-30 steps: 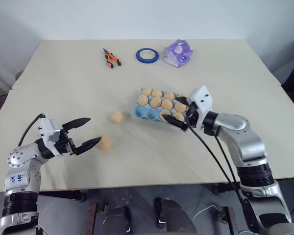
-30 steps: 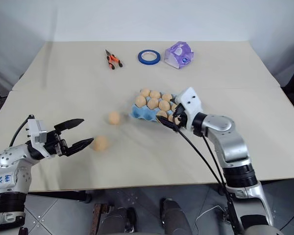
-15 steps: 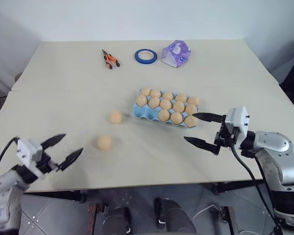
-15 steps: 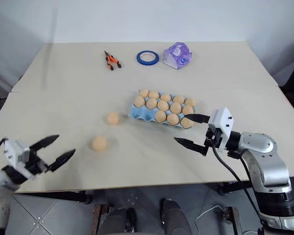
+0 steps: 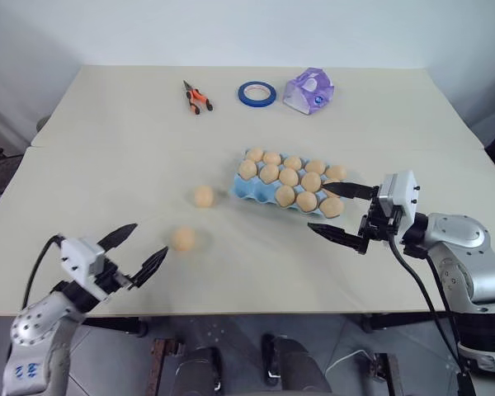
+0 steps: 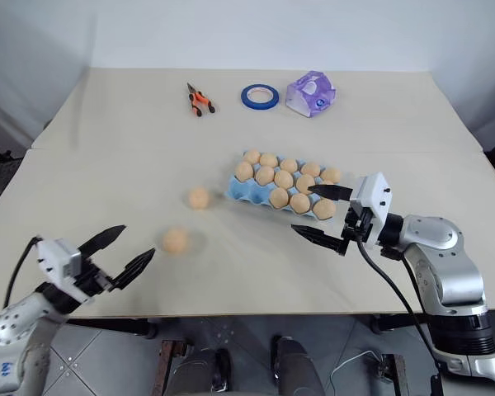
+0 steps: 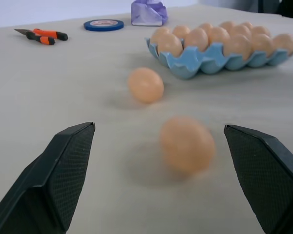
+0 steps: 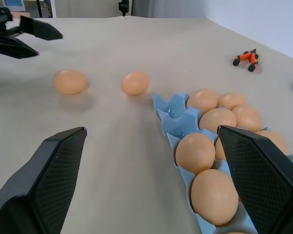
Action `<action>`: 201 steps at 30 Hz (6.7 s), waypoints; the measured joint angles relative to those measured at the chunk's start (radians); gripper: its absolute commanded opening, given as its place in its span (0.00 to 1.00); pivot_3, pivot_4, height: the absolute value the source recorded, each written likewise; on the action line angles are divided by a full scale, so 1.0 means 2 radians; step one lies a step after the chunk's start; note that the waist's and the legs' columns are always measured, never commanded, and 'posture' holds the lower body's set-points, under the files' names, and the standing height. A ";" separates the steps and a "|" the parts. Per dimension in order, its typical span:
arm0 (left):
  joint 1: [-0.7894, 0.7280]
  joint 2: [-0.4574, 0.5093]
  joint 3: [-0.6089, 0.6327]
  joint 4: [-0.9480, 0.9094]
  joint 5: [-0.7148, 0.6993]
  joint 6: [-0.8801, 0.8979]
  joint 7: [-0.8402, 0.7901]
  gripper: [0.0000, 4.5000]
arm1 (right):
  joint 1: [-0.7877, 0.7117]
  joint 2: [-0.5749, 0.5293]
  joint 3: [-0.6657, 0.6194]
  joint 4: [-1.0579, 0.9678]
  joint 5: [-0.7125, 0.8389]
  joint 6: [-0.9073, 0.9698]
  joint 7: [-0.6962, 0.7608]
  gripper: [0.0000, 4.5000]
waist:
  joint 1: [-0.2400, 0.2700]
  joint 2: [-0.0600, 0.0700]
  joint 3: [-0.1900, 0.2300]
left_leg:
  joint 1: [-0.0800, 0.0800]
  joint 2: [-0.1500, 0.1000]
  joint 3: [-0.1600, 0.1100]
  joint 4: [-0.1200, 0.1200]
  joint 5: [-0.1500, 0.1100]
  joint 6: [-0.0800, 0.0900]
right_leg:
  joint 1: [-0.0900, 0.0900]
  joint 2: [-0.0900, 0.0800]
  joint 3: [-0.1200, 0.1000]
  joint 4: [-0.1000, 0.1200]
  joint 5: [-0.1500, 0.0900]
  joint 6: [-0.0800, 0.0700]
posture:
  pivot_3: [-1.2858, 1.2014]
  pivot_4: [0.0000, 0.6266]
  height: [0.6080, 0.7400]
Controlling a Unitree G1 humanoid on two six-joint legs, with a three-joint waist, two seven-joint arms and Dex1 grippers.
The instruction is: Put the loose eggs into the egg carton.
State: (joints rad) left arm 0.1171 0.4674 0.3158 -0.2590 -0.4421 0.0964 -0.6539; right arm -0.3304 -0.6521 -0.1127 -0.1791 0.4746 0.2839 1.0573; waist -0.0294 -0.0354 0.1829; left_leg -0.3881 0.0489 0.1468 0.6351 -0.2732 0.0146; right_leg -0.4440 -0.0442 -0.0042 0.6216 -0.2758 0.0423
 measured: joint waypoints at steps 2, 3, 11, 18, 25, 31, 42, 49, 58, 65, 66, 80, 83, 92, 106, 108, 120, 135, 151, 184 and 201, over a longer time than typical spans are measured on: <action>-0.019 -0.005 -0.013 0.001 0.009 0.008 0.015 1.00 | 0.000 0.001 0.001 0.001 -0.001 0.000 -0.003 1.00 | 0.000 0.000 0.000 | 0.000 0.000 0.000 0.000 0.000 0.000 | 0.000 0.000 0.000 0.000 0.000 0.000 | 0.52 0.24 1.00; -0.032 -0.006 -0.025 0.005 0.014 0.013 0.018 1.00 | 0.001 0.001 0.001 0.001 -0.001 0.000 -0.006 1.00 | 0.000 0.000 0.000 | 0.000 0.000 0.000 0.000 0.000 0.000 | 0.000 0.000 0.000 0.000 0.000 0.000 | 0.52 0.24 1.00; -0.064 -0.007 -0.081 0.065 0.052 0.033 0.019 1.00 | 0.014 0.004 0.004 -0.008 -0.001 0.000 -0.021 1.00 | 0.000 0.000 0.000 | 0.000 0.000 0.000 0.000 0.001 0.000 | 0.000 0.000 0.000 0.001 0.000 0.000 | 0.52 0.24 1.00; -0.076 -0.004 -0.089 0.077 0.068 0.036 0.022 0.59 | 0.031 0.004 0.003 -0.017 -0.001 0.000 -0.037 1.00 | 0.000 0.000 0.000 | 0.000 0.000 0.000 0.000 0.001 0.001 | 0.000 0.000 0.000 0.001 0.000 0.001 | 0.52 0.24 1.00; -0.085 -0.011 -0.095 0.068 0.065 0.064 0.021 0.43 | 0.033 0.004 0.003 -0.025 -0.001 0.000 -0.045 1.00 | 0.001 0.000 0.000 | 0.001 0.000 0.000 0.001 0.001 0.001 | 0.000 0.000 0.000 0.002 0.000 0.001 | 0.52 0.24 1.00; -0.131 -0.069 -0.150 0.039 0.074 0.085 0.049 0.43 | 0.032 0.004 0.003 -0.025 -0.001 0.000 -0.051 1.00 | 0.003 0.000 0.000 | 0.000 -0.001 0.000 0.001 0.001 0.001 | 0.000 0.000 0.000 0.002 0.001 0.001 | 0.52 0.24 1.00; -0.334 -0.176 -0.205 0.203 0.125 0.015 0.093 0.43 | 0.033 0.008 0.000 -0.025 -0.001 -0.001 -0.064 1.00 | 0.000 0.000 0.000 | 0.000 -0.001 0.000 0.006 0.002 0.002 | 0.001 0.001 0.001 0.003 0.002 0.003 | 0.52 0.24 1.00; -0.419 -0.190 -0.200 0.390 0.157 -0.078 0.102 0.43 | 0.055 0.011 -0.007 -0.039 -0.001 -0.002 -0.082 1.00 | 0.002 0.000 0.000 | -0.001 -0.001 0.000 0.006 0.001 0.002 | 0.001 0.001 0.001 0.003 0.002 0.003 | 0.52 0.24 1.00; -0.465 -0.209 -0.195 0.477 0.163 -0.140 0.089 0.94 | 0.065 0.012 -0.007 -0.054 -0.001 -0.001 -0.101 1.00 | 0.001 0.000 0.000 | -0.001 -0.001 0.000 0.006 0.001 0.002 | 0.001 0.001 0.000 0.002 0.002 0.003 | 0.52 0.24 1.00; -0.448 -0.204 -0.185 0.443 0.160 -0.126 0.085 0.99 | 0.067 0.013 -0.007 -0.055 -0.001 -0.001 -0.107 1.00 | 0.000 0.000 0.000 | -0.001 -0.001 0.000 0.006 0.001 0.002 | 0.001 0.001 0.001 0.003 0.002 0.003 | 0.52 0.24 1.00; -0.432 -0.200 -0.183 0.418 0.156 -0.111 0.084 0.99 | 0.067 0.013 -0.007 -0.055 -0.001 -0.001 -0.107 1.00 | 0.000 0.000 0.000 | -0.001 0.000 0.000 0.006 0.001 0.002 | 0.001 0.001 0.001 0.003 0.002 0.003 | 0.52 0.24 1.00; -0.133 -0.009 -0.119 0.068 0.023 0.062 -0.052 0.99 | 0.059 0.017 -0.003 -0.051 0.000 -0.001 -0.095 1.00 | 0.001 0.000 0.000 | 0.000 0.000 0.000 0.006 0.001 0.000 | 0.001 0.000 0.001 0.003 0.002 0.001 | 0.52 0.24 1.00; -0.106 0.021 -0.066 0.057 0.003 0.076 -0.053 0.99 | 0.057 0.017 -0.003 -0.045 0.000 -0.001 -0.088 1.00 | 0.001 0.000 0.000 | 0.000 0.000 0.000 0.006 0.001 0.000 | 0.002 0.000 0.001 0.002 0.002 -0.001 | 0.52 0.24 1.00; -0.072 0.084 0.052 0.107 -0.015 0.072 -0.061 0.99 | 0.056 0.017 -0.003 -0.041 0.000 -0.004 -0.075 1.00 | 0.000 0.000 0.000 | 0.000 0.000 0.000 0.005 0.001 -0.001 | 0.000 0.000 0.000 0.002 0.001 -0.001 | 0.52 0.24 1.00; -0.200 0.072 -0.006 0.198 0.002 0.042 -0.083 0.99 | 0.092 0.001 -0.008 -0.058 0.017 0.012 -0.060 1.00 | 0.002 0.000 0.000 | -0.001 0.000 0.000 0.004 0.000 -0.001 | 0.000 -0.001 -0.001 0.002 0.002 0.000 | 0.52 0.24 1.00; -0.220 0.064 -0.020 0.222 0.009 0.033 -0.086 0.99 | 0.113 -0.008 -0.013 -0.073 0.032 0.023 -0.049 1.00 | 0.002 0.000 0.000 | -0.001 0.000 0.000 0.004 0.001 0.000 | 0.000 0.000 -0.001 0.002 0.002 0.000 | 0.52 0.24 1.00; -0.374 0.000 -0.092 0.439 0.078 -0.065 -0.100 0.99 | 0.197 -0.062 -0.060 -0.145 0.097 0.098 -0.036 1.00 | 0.002 -0.001 0.000 | -0.001 0.000 0.000 0.006 0.001 0.001 | 0.000 0.000 0.000 0.002 0.003 0.001 | 0.52 0.24 1.00; -0.502 -0.039 -0.128 0.672 0.157 -0.130 -0.089 0.65 | 0.193 -0.050 -0.065 -0.146 0.085 0.085 -0.063 1.00 | 0.001 -0.001 0.000 | -0.002 0.000 0.000 0.006 0.001 0.002 | 0.000 0.001 -0.001 0.001 0.003 0.002 | 0.52 0.24 1.00; -0.563 -0.051 -0.112 0.643 0.136 -0.142 -0.150 0.38 | 0.158 0.019 -0.049 -0.106 0.061 0.020 -0.075 1.00 | 0.003 -0.001 0.000 | -0.002 0.000 0.000 0.006 0.001 0.002 | 0.000 0.001 -0.001 0.001 0.003 0.003 | 0.52 0.24 1.00; -0.581 -0.078 -0.080 0.610 0.107 -0.080 -0.197 0.99 | 0.126 0.048 -0.018 -0.069 0.026 -0.015 -0.090 1.00 | -0.002 -0.001 0.000 | -0.001 0.000 0.001 0.007 0.001 0.002 | 0.000 0.002 -0.002 0.003 0.003 0.003 | 0.52 0.24 1.00; -0.298 0.047 -0.065 0.336 0.048 -0.043 -0.301 0.99 | 0.023 0.024 0.015 0.068 0.000 -0.048 0.010 1.00 | 0.001 -0.001 0.000 | -0.001 -0.001 0.001 0.008 0.002 0.001 | 0.001 -0.001 0.000 0.004 0.004 0.002 | 0.52 0.24 1.00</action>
State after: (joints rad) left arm -0.4784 0.5618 0.1853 0.4130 -0.3470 0.0095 -1.2551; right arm -0.2836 -0.6046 -0.0826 -0.0431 0.4746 0.1881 1.0775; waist -0.0273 -0.0377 0.1836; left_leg -0.3896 0.0477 0.1478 0.6502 -0.2693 0.0167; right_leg -0.4424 -0.0456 -0.0044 0.6302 -0.2683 0.0461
